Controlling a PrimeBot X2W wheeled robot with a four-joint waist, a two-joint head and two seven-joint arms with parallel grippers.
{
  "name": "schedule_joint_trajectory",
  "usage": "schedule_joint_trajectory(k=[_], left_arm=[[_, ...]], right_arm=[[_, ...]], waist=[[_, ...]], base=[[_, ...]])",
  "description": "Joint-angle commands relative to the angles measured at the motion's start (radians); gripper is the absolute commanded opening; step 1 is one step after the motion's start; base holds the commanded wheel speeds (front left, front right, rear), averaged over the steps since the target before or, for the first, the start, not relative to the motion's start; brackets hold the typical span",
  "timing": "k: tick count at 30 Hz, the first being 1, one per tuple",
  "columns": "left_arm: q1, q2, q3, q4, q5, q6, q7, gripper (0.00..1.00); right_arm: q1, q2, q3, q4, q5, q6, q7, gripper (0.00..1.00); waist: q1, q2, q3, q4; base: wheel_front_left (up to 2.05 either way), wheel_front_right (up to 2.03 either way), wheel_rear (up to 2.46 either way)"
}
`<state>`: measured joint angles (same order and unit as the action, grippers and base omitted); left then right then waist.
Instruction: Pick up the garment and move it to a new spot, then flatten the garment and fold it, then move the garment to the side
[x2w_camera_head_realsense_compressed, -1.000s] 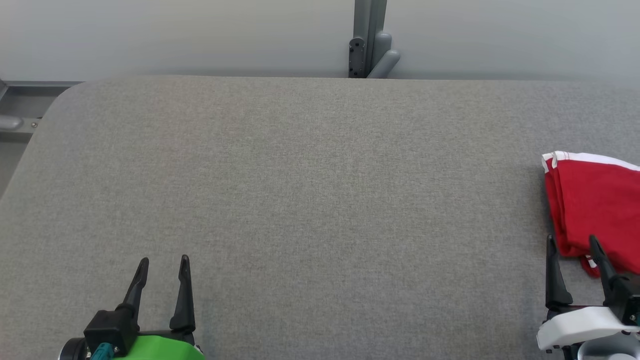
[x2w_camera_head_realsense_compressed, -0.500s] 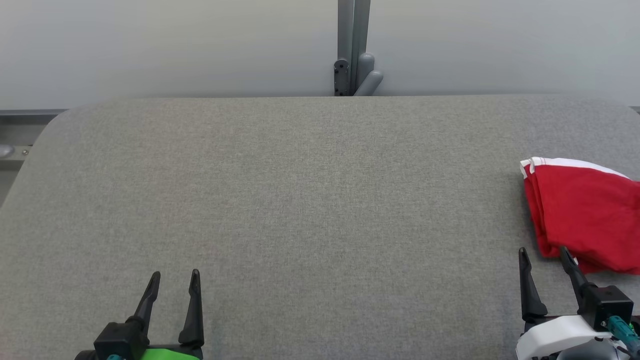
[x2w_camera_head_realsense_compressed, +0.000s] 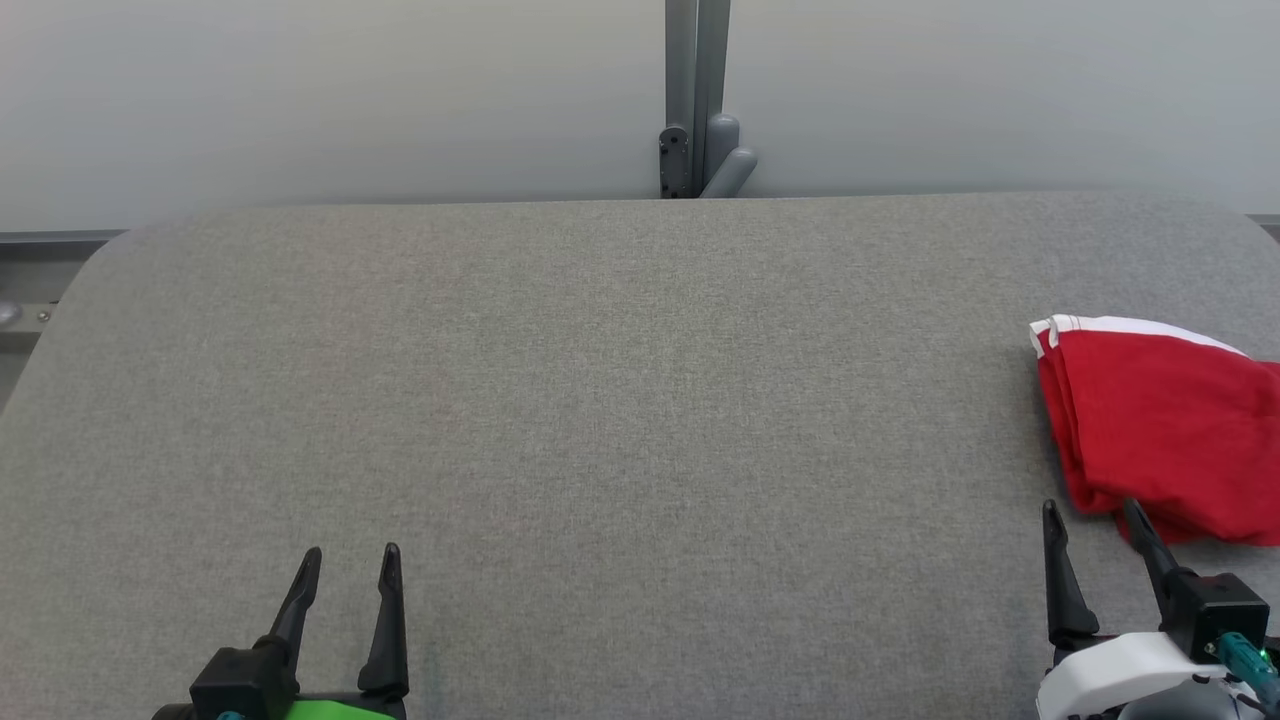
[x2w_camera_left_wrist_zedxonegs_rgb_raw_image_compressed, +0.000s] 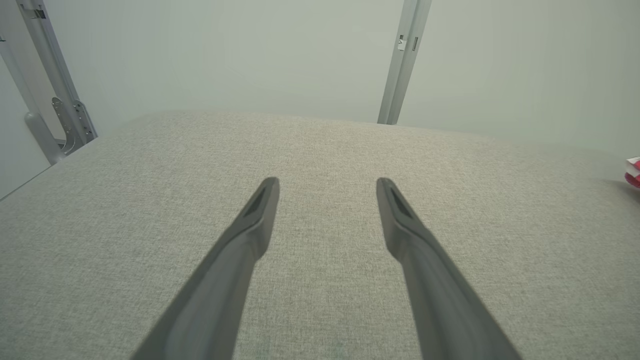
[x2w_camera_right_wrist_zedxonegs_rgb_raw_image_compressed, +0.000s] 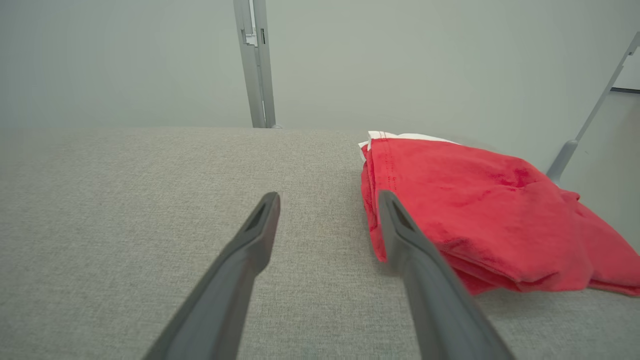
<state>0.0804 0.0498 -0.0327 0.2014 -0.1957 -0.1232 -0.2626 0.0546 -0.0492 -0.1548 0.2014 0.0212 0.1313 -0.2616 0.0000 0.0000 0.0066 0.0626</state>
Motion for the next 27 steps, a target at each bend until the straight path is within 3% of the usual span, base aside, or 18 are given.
schedule_joint_trajectory(k=[1, 17, 19, 27], left_arm=[[0.003, 0.002, 0.002, 0.003, 0.005, 0.001, -0.002, 1.0], [0.002, 0.002, -0.001, 0.008, 0.0, 0.002, -0.002, 1.0], [0.001, 0.002, -0.007, 0.01, -0.002, 0.006, -0.002, 1.0], [0.009, 0.003, -0.004, 0.008, -0.007, 0.005, -0.002, 1.0]], right_arm=[[-0.01, -0.003, -0.005, 0.008, 0.003, -0.001, -0.004, 1.0], [-0.017, -0.003, 0.013, 0.023, 0.007, -0.001, -0.004, 1.0], [-0.011, -0.004, 0.009, 0.023, 0.006, -0.001, -0.004, 1.0], [-0.009, -0.003, 0.018, 0.026, 0.0, -0.001, -0.004, 1.0]], waist=[[0.0, 0.0, 0.0, 0.0], [0.0, 0.0, -0.005, 0.006], [0.0, 0.0, -0.009, 0.056], [0.0, 0.0, -0.012, 0.057]], base=[[0.0, 0.0, 0.0], [0.0, 0.0, 0.0], [0.0, 0.0, 0.0], [0.0, 0.0, 0.0]])
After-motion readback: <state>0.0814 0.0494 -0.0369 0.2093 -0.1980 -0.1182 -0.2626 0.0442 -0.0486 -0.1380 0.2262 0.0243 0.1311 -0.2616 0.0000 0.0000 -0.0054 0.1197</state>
